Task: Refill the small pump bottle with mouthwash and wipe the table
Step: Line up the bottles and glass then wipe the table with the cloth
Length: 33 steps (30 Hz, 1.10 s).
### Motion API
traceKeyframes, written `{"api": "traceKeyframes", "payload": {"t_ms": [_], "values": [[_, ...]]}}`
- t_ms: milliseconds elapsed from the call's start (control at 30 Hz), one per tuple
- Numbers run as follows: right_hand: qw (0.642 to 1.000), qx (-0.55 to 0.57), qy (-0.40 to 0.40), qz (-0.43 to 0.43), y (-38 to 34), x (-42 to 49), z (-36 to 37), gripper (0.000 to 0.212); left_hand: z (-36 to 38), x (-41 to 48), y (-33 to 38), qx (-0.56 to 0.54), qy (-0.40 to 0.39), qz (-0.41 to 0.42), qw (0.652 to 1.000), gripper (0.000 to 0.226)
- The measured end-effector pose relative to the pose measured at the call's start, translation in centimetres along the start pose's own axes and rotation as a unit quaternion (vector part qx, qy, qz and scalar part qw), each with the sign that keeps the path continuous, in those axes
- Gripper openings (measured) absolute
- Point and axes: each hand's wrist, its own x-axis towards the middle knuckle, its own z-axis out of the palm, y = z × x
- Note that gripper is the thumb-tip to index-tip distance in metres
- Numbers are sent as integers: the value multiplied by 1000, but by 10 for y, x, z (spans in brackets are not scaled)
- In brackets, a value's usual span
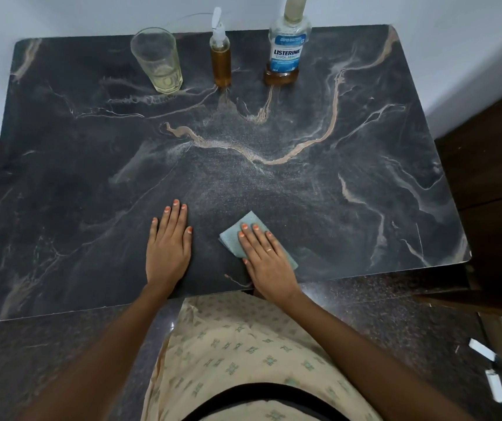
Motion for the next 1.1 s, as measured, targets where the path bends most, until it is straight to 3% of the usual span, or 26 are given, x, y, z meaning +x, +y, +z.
{"api": "traceKeyframes", "payload": {"t_ms": [133,300,500,600,800,900,1100], "values": [[998,34,30,42,41,-21,2,45,0,-1,0,-4,-1,-3,1000,57],[977,63,71,193,110,-34,-8,48,0,-1,0,-2,-5,-5,1000,55],[940,82,106,314,136,21,-29,46,-1,0,1,-8,0,-7,1000,56],[950,74,100,287,111,58,-30,46,-2,0,2,-3,1,-11,1000,54],[988,88,67,109,14,91,-7,48,-3,0,3,-7,1,-7,1000,58],[993,88,51,57,2,76,-2,48,-3,0,3,-12,3,-7,1000,58],[988,66,88,104,65,41,-8,46,-3,0,2,-7,-1,-9,1000,57]]}}
